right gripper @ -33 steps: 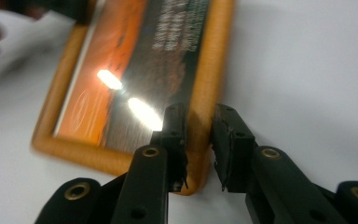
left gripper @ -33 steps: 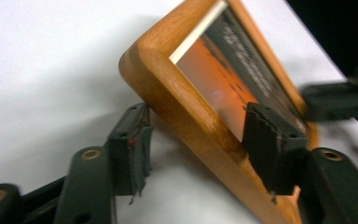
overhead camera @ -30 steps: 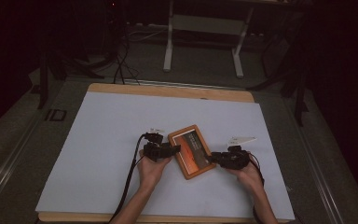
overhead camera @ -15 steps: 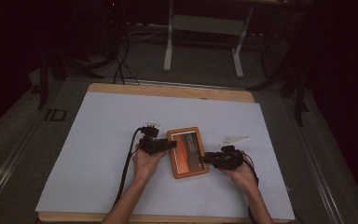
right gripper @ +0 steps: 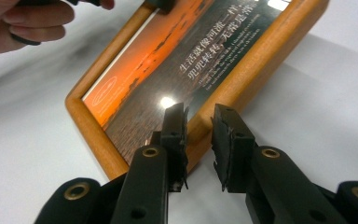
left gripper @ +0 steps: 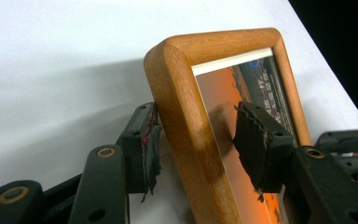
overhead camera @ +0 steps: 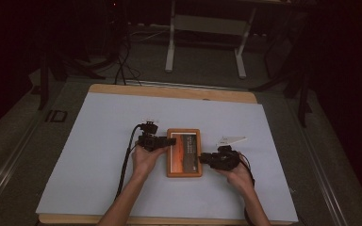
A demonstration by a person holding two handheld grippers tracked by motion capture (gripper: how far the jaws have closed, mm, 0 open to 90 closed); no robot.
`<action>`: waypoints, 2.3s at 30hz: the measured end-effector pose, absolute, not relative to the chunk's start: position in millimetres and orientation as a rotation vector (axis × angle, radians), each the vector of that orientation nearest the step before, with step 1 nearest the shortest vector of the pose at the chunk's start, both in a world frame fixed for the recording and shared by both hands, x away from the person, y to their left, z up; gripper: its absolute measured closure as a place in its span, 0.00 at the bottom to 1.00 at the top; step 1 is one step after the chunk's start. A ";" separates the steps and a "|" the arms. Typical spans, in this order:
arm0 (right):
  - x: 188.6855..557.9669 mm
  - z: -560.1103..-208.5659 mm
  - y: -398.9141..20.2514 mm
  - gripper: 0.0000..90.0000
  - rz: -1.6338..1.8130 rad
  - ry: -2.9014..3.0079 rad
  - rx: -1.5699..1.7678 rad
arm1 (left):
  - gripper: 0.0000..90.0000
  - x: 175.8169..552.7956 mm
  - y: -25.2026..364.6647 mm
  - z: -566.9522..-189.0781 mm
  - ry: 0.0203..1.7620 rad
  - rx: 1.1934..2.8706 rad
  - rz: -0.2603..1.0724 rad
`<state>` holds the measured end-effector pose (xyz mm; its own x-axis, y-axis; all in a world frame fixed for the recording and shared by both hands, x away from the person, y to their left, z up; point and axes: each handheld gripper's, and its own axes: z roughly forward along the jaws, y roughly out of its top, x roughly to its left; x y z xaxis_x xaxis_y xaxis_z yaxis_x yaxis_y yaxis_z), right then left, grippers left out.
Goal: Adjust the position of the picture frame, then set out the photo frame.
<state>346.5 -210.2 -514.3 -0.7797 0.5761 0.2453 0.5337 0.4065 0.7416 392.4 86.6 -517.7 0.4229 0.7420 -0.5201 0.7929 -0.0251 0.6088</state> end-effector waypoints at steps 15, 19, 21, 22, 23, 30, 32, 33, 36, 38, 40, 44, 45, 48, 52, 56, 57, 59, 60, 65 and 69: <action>343.3 -516.3 -200.4 0.86 1.367 2.594 1.005 | 0.57 395.4 94.4 -519.4 1.333 1.751 -0.086; 343.2 -516.6 -199.3 0.86 1.371 2.597 1.002 | 0.56 395.2 94.5 -519.2 1.335 1.755 -0.087; 343.6 -517.0 -199.5 0.86 1.379 2.596 1.001 | 0.56 395.5 94.8 -519.5 1.334 1.753 -0.090; 343.6 -517.2 -199.5 0.86 1.384 2.599 1.006 | 0.56 395.8 94.9 -519.6 1.336 1.749 -0.092; 343.6 -517.5 -199.1 0.86 1.389 2.601 1.003 | 0.56 396.1 95.0 -519.7 1.336 1.748 -0.093; 344.7 -518.8 -199.4 0.82 1.398 2.599 0.985 | 0.53 393.6 96.5 -516.9 1.328 1.775 -0.032; 344.3 -518.2 -198.6 0.82 1.388 2.593 0.976 | 0.52 392.1 99.5 -515.4 1.335 1.768 -0.013; 344.3 -518.0 -198.3 0.82 1.387 2.591 0.975 | 0.51 391.3 101.4 -514.8 1.333 1.768 -0.003; 344.6 -518.3 -198.5 0.81 1.388 2.586 0.973 | 0.51 387.7 105.7 -512.2 1.318 1.780 0.028; 344.6 -518.1 -198.8 0.81 1.386 2.581 0.972 | 0.51 384.3 108.1 -509.7 1.299 1.798 0.060; 344.5 -517.2 -199.7 0.80 1.388 2.574 0.974 | 0.51 378.0 111.8 -506.0 1.280 1.817 0.110; 343.7 -513.0 -202.3 0.79 1.396 2.554 0.972 | 0.51 363.9 118.7 -501.2 1.239 1.846 0.170; 343.7 -511.8 -202.9 0.78 1.397 2.546 0.966 | 0.50 359.7 120.0 -500.0 1.226 1.864 0.187; 343.2 -508.3 -204.7 0.78 1.394 2.530 0.965 | 0.50 345.7 123.3 -498.1 1.175 1.905 0.242; 343.6 -506.1 -204.5 0.78 1.389 2.523 0.975 | 0.50 330.5 127.4 -498.1 1.114 1.939 0.262; 343.2 -502.5 -200.3 0.77 1.352 2.512 0.972 | 0.51 317.8 132.9 -496.3 1.089 1.954 0.280; 342.5 -501.4 -199.2 0.77 1.347 2.512 0.962 | 0.51 315.1 135.3 -497.3 1.093 1.947 0.270; 340.9 -499.7 -197.1 0.77 1.326 2.503 0.951 | 0.53 312.1 139.8 -498.7 1.110 1.939 0.275; 340.6 -499.0 -196.5 0.75 1.325 2.498 0.947 | 0.54 311.9 141.8 -499.1 1.112 1.934 0.269; 341.4 -495.0 -193.9 0.72 1.313 2.476 0.952 | 0.59 310.5 147.6 -498.9 1.114 1.918 0.254; 342.4 -492.4 -189.5 0.69 1.313 2.466 0.950 | 0.60 310.5 147.7 -500.2 1.107 1.925 0.243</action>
<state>342.4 -189.5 -492.4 -0.7762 0.6179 0.1250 0.4487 0.4023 0.7980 310.5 147.7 -500.2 0.5844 0.7754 -0.2392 0.6042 -0.2190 0.7661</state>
